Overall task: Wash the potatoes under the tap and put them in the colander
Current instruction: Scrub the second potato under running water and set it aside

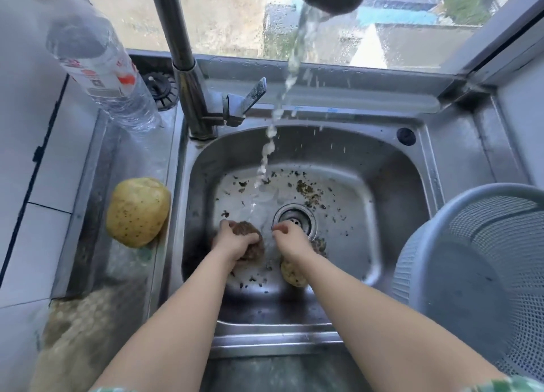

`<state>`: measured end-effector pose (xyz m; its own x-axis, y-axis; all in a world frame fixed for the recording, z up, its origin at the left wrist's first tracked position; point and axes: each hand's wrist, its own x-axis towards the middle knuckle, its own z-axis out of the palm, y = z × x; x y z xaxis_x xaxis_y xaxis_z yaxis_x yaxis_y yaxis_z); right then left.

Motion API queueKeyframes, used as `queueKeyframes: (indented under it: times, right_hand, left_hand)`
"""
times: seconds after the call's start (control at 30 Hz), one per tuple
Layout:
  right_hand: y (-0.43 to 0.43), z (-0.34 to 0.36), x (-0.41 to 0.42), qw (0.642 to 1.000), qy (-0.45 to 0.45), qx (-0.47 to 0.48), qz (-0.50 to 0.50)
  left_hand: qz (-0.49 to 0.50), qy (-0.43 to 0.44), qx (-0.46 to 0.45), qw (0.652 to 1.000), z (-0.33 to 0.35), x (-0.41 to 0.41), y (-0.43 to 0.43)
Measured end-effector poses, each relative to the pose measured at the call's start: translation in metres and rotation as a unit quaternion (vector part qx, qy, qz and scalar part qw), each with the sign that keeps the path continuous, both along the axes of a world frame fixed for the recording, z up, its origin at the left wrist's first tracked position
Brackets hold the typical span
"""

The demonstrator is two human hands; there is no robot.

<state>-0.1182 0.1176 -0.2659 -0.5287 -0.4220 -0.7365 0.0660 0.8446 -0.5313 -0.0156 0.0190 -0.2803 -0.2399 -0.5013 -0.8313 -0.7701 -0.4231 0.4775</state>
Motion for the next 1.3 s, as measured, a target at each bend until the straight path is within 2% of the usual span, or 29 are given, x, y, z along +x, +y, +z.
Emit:
queueKeyframes:
  times: [0.1, 0.17, 0.2, 0.4, 0.57, 0.73, 0.8, 0.9, 0.93, 1.03, 1.13, 1.23, 1.3]
  right_hand:
    - [-0.009, 0.012, 0.003, 0.983, -0.141, -0.082, -0.08]
    - [-0.017, 0.021, 0.006, 0.95, -0.225, -0.145, -0.162]
    - [-0.022, 0.025, 0.007, 0.937, -0.234, -0.169, -0.195]
    - [-0.038, 0.04, 0.002, 0.929, -0.203, -0.179, -0.252]
    - [-0.044, 0.047, 0.008, 0.931, -0.166, -0.136, -0.296]
    - [-0.041, 0.048, 0.017, 0.956, -0.089, -0.177, -0.215]
    - [-0.042, 0.048, 0.016, 0.958, -0.078, -0.179, -0.211]
    - [-0.049, 0.049, 0.01, 0.961, -0.038, -0.144, -0.234]
    - [-0.051, 0.05, 0.009, 0.964, -0.025, -0.138, -0.225]
    - [-0.046, 0.056, 0.009, 0.972, -0.01, -0.158, -0.172]
    - [-0.038, 0.062, 0.011, 0.963, -0.056, -0.213, -0.154]
    - [-0.034, 0.058, 0.01, 0.959, -0.101, -0.222, -0.145]
    - [-0.037, 0.051, 0.007, 0.964, -0.092, -0.196, -0.157]
  left_hand:
    - [0.12, 0.09, 0.06, 0.987, 0.017, -0.014, -0.002]
    - [0.186, 0.144, 0.101, 0.967, 0.028, -0.023, -0.002]
    - [0.201, 0.16, 0.112, 0.96, 0.032, -0.025, -0.002]
    - [0.22, 0.135, 0.045, 0.965, 0.045, -0.024, -0.004]
    - [0.249, 0.197, 0.062, 0.946, 0.055, -0.026, 0.002]
    - [0.322, 0.171, -0.006, 0.931, 0.07, -0.033, 0.0]
    - [0.269, 0.191, -0.003, 0.944, 0.071, -0.029, -0.003]
    - [0.126, 0.232, -0.006, 0.965, 0.069, -0.018, 0.004]
    - [0.122, 0.239, -0.006, 0.963, 0.067, -0.017, 0.006]
    - [0.22, 0.234, 0.012, 0.947, 0.074, -0.022, 0.005]
    - [0.313, 0.209, 0.04, 0.926, 0.083, -0.028, 0.0]
    - [0.293, 0.21, 0.034, 0.932, 0.085, -0.025, 0.001]
    - [0.286, 0.221, 0.066, 0.93, 0.084, -0.02, 0.004]
